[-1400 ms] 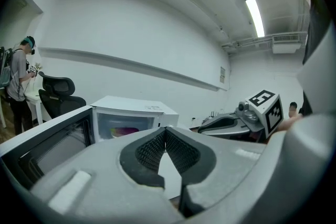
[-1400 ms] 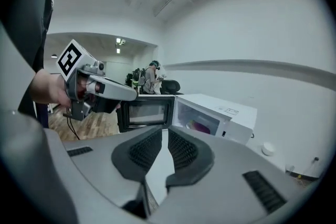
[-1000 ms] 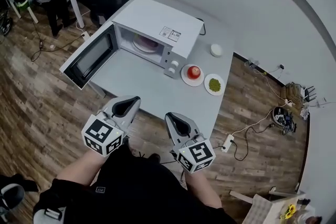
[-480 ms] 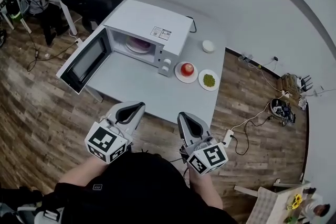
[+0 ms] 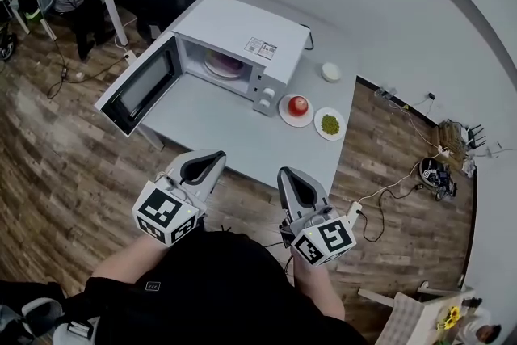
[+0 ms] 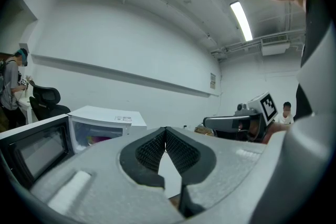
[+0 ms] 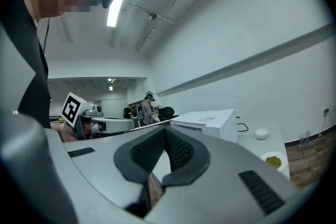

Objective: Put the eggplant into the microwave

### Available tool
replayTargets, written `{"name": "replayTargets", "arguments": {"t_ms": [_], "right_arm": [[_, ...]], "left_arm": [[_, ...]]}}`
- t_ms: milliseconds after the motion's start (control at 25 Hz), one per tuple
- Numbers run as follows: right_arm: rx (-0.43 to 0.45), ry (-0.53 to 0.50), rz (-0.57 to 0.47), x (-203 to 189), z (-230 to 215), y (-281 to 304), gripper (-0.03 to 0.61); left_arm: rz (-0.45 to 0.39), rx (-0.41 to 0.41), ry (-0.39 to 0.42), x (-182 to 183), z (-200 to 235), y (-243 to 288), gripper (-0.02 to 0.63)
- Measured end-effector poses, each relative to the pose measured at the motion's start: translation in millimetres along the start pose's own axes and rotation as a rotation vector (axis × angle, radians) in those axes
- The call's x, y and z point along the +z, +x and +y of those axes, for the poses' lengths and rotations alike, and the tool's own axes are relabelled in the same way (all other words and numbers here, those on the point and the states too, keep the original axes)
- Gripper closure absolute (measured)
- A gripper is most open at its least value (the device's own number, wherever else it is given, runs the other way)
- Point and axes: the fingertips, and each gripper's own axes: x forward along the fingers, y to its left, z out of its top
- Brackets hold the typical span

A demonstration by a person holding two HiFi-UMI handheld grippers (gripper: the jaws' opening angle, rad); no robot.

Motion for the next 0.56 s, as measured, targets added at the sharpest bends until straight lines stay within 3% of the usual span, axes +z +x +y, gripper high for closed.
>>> {"name": "replayTargets", "arguments": {"t_ms": [560], "right_arm": [[0.031,-0.021,0.019,-1,15,7,0.565]], "left_arm": [[0.006,0.008,0.000,-3,6,-7,0.604]]}}
